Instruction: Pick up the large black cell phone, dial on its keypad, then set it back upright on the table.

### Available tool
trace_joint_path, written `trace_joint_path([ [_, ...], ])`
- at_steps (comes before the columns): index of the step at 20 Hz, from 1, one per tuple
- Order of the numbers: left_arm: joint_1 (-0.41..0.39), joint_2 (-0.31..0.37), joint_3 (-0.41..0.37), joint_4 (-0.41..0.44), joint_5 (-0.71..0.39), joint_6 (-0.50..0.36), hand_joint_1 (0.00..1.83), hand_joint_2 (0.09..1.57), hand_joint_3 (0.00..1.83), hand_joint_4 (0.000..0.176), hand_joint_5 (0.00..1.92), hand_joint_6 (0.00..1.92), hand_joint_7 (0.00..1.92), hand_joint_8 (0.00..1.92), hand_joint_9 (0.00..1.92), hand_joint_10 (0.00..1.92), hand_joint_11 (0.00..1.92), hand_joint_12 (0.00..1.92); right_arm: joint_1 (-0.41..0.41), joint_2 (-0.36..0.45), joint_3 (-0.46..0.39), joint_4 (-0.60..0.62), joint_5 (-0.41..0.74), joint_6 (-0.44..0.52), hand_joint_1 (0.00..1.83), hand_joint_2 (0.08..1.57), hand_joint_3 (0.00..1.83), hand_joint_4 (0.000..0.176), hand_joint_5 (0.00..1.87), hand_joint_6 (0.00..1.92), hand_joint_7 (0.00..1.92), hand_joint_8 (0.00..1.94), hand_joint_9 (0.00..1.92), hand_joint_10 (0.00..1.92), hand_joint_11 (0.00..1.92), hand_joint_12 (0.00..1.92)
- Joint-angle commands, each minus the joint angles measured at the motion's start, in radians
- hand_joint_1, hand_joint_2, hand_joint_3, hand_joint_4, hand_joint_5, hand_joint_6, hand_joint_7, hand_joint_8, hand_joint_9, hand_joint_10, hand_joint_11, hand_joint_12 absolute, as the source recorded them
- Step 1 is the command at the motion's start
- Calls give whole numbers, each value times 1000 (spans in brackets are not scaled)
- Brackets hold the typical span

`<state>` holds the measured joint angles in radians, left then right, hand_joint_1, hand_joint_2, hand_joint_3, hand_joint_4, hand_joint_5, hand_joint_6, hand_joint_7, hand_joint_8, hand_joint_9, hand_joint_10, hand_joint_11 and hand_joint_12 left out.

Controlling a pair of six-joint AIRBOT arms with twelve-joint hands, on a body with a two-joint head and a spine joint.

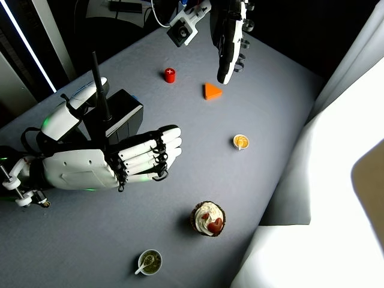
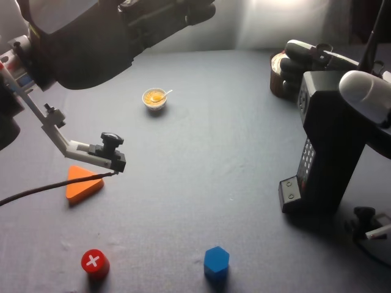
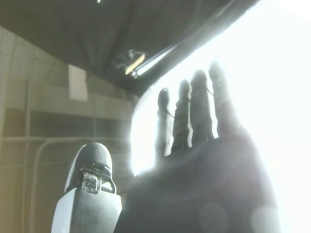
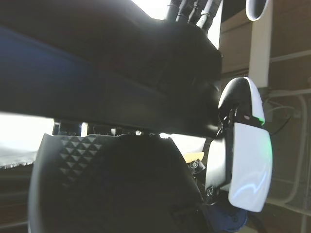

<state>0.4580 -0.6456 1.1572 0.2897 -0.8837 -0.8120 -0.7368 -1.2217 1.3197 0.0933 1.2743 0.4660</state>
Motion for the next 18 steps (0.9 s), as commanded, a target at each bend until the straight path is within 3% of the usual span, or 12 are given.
trace_joint_path([
  [1, -18, 4, -5, -35, -116, -6, 0, 1211, 1, 40, 172, 3, 130, 4, 105, 5, 0, 263, 10, 14, -3, 10, 123, 6, 316, 949, 0, 26, 277, 0, 300, 0, 285, 0, 0, 848],
  [6, -18, 4, -6, -42, -117, -4, 0, 1221, 1, 35, 182, 2, 120, 2, 91, 4, 0, 245, 12, 26, -2, 11, 123, 6, 178, 944, 0, 38, 214, 0, 254, 1, 251, 0, 0, 760],
  [9, -18, 3, -10, -63, -119, 5, 0, 1220, 0, 36, 183, 0, 120, 0, 91, 0, 0, 241, 12, 30, -4, 11, 123, 6, 87, 933, 0, 59, 208, 0, 270, 1, 262, 0, 0, 808],
  [18, -18, 0, -10, -63, -119, 6, 0, 1223, 0, 39, 167, 1, 123, 1, 98, 0, 0, 275, 28, 43, -28, 8, 122, -2, 99, 913, 0, 71, 181, 4, 238, 6, 229, 6, 0, 756],
])
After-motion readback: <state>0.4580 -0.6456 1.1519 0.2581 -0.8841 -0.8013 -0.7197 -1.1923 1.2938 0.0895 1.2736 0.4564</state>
